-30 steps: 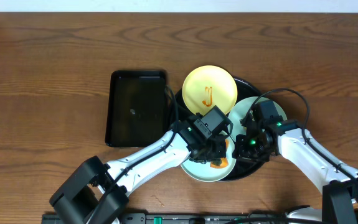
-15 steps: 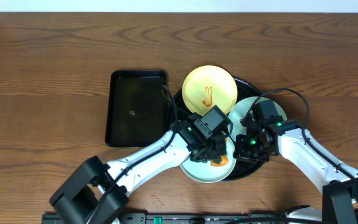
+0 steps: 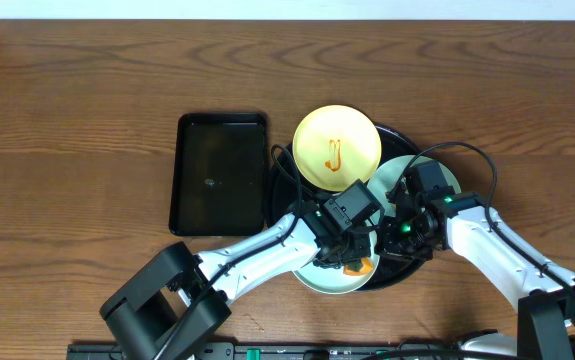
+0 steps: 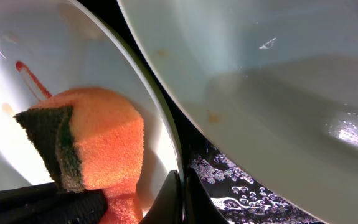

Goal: Clean dirty plates on tray and stack at the side

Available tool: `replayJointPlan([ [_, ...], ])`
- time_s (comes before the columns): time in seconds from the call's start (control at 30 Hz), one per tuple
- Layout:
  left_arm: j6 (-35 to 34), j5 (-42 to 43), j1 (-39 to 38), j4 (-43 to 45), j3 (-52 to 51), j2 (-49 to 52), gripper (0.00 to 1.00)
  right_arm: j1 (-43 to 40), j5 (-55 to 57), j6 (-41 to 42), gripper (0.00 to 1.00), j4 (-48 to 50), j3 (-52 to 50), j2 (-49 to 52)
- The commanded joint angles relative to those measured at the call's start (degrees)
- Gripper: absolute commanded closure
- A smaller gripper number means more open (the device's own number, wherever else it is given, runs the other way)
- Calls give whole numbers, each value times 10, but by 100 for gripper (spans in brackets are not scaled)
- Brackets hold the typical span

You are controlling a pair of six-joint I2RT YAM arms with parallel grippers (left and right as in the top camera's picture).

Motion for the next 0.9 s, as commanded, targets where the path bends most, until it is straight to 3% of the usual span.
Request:
replayJointPlan([
  [0.0, -3, -35, -2, -6, 2, 1, 93, 6, -2, 2, 99, -1, -4, 5],
  [0.47, 2, -52, -2, -12, 2, 28, 93, 6, -2, 2, 99, -3, -4, 5],
  [0.87, 79, -113, 24, -25, 2, 43, 93, 6, -4, 2, 99, -13, -4, 5],
])
